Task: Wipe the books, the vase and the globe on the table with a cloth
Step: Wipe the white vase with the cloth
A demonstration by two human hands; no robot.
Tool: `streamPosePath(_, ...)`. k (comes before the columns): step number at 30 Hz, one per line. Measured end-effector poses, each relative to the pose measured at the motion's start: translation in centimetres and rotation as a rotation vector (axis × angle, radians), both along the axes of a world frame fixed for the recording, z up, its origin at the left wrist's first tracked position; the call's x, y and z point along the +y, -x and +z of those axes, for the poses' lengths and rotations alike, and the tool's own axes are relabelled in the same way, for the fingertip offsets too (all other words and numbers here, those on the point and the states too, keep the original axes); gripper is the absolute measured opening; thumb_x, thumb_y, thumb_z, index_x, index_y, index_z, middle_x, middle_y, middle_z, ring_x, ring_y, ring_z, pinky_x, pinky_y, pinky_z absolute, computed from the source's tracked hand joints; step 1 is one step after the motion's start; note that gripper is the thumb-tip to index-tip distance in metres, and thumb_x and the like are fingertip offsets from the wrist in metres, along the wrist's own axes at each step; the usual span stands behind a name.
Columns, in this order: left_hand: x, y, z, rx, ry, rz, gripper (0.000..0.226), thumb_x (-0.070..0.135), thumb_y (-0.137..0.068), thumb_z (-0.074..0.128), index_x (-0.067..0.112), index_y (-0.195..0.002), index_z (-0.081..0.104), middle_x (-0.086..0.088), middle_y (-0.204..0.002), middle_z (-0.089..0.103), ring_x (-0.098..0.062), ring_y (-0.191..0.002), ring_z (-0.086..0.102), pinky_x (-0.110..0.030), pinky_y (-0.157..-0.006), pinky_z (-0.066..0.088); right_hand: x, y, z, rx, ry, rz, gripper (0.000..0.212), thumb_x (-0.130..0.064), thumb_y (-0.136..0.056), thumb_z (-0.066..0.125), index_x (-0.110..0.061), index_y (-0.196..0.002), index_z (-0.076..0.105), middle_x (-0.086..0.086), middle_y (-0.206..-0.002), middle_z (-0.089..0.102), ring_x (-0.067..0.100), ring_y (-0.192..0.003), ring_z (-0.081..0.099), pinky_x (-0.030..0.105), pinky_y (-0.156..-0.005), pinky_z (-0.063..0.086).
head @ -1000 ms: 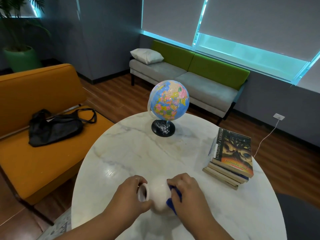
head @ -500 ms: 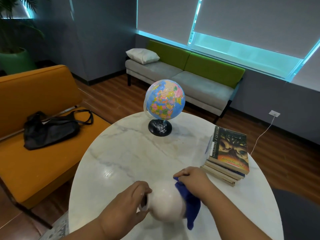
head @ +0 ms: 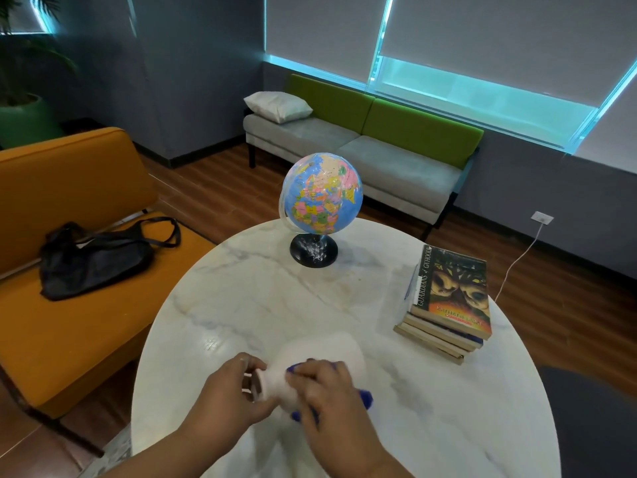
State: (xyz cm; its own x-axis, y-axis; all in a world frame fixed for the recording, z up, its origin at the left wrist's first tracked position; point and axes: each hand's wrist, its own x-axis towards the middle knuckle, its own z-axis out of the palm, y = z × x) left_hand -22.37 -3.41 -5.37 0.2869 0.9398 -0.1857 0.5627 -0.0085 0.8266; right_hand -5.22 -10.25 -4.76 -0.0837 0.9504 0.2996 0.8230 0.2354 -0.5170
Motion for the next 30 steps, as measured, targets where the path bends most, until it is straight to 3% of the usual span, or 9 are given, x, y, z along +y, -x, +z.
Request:
streamPosePath(3, 0.3, 0.3, 0.2, -0.007, 0.135, 0.075, 0.038, 0.020, -0.064, 0.088, 0.022, -0.091, 0.061, 0.001, -0.082, 0.068, -0.003, -0.067, 0.066, -0.013, -0.057, 0.051, 0.2, 0.1, -0.3, -0.048, 0.058, 0.098, 0.044, -0.007, -0.085, 0.060, -0.026, -0.125, 0.061, -0.015, -0.128, 0.050, 0.017, -0.109, 0.043, 0.027, -0.089, 0.050)
streamPosePath(7, 0.2, 0.4, 0.5, -0.022, 0.277, 0.133, 0.035, 0.023, -0.064, 0.088, 0.019, -0.091, 0.064, -0.004, -0.086, 0.067, -0.019, -0.075, 0.068, -0.029, -0.065, 0.057, 0.6, -2.1, -0.8, 0.252, -0.046, -0.157, 0.041, -0.011, -0.089, 0.057, -0.038, -0.119, 0.062, -0.014, -0.126, 0.048, 0.001, -0.109, 0.046, 0.001, -0.093, 0.033)
streamPosePath(10, -0.2, 0.3, 0.6, -0.113, 0.370, 0.179, 0.034, 0.017, -0.068, 0.086, 0.012, -0.093, 0.063, -0.013, -0.083, 0.065, -0.028, -0.070, 0.070, -0.040, -0.073, 0.060, 1.8, -3.5, 0.2, 0.437, 0.051, -0.374, 0.041, 0.001, -0.091, 0.057, -0.027, -0.121, 0.062, -0.004, -0.122, 0.047, -0.018, -0.103, 0.046, -0.004, -0.083, 0.037)
streamPosePath(15, -0.4, -0.6, 1.4, -0.322, 0.604, 0.224, 0.031, 0.012, -0.081, 0.076, -0.007, -0.097, 0.057, -0.023, -0.074, 0.065, -0.031, -0.068, 0.068, -0.037, -0.068, 0.060, 1.9, -1.9, -0.8, 0.276, 0.007, -0.242, 0.041, -0.001, -0.091, 0.053, -0.024, -0.125, 0.061, -0.012, -0.128, 0.042, 0.011, -0.112, 0.046, 0.005, -0.085, 0.043)
streamPosePath(18, -0.4, -1.0, 1.9, -0.403, 0.735, 0.228, 0.025, 0.016, -0.087, 0.070, -0.006, -0.084, 0.058, -0.022, -0.073, 0.063, -0.034, -0.073, 0.070, -0.034, -0.069, 0.059, 0.7, 0.2, -0.9, 0.079, 0.068, 0.044, 0.045, -0.017, -0.090, 0.042, -0.025, -0.132, 0.055, -0.014, -0.134, 0.041, 0.013, -0.119, 0.034, 0.017, -0.096, 0.044)
streamPosePath(20, -0.2, -1.0, 1.9, -0.454, 0.802, 0.257, 0.028, 0.018, -0.086, 0.070, -0.008, -0.083, 0.062, -0.023, -0.076, 0.063, -0.037, -0.076, 0.071, -0.034, -0.069, 0.058, 0.4, 0.4, -0.5, 0.045, 0.019, 0.102, 0.045, -0.023, -0.087, 0.042, -0.027, -0.129, 0.057, -0.012, -0.131, 0.046, 0.011, -0.111, 0.036, 0.010, -0.094, 0.042)
streamPosePath(22, -0.2, -1.0, 1.9, -0.485, 0.856, 0.310, 0.035, 0.023, -0.087, 0.070, -0.011, -0.088, 0.063, -0.025, -0.079, 0.064, -0.038, -0.075, 0.070, -0.034, -0.064, 0.058, 0.3, -0.5, -1.0, 0.134, -0.020, 0.056, 0.042, -0.021, -0.084, 0.049, -0.034, -0.123, 0.058, -0.014, -0.124, 0.049, 0.009, -0.104, 0.043, 0.001, -0.091, 0.037)
streamPosePath(27, -0.6, -1.3, 1.9, -0.542, 0.943, 0.324, 0.035, 0.027, -0.090, 0.065, -0.007, -0.087, 0.059, -0.018, -0.073, 0.051, -0.020, -0.051, 0.045, -0.035, -0.060, 0.059, 2.7, -3.4, -0.8, 0.350, 0.155, -0.373, 0.041, -0.012, -0.094, 0.054, -0.034, -0.128, 0.056, -0.014, -0.120, 0.045, 0.001, -0.108, 0.046, 0.023, -0.106, 0.037)
streamPosePath(30, -0.7, -1.6, 2.2, -0.572, 0.998, 0.329, 0.034, 0.030, -0.095, 0.056, -0.003, -0.092, 0.055, -0.018, -0.073, 0.049, -0.016, -0.042, 0.035, -0.032, -0.055, 0.057, 1.9, -2.6, -0.7, 0.275, 0.091, -0.293, 0.044, -0.008, -0.093, 0.053, -0.025, -0.133, 0.054, -0.010, -0.124, 0.044, 0.007, -0.114, 0.044, 0.007, -0.102, 0.032)
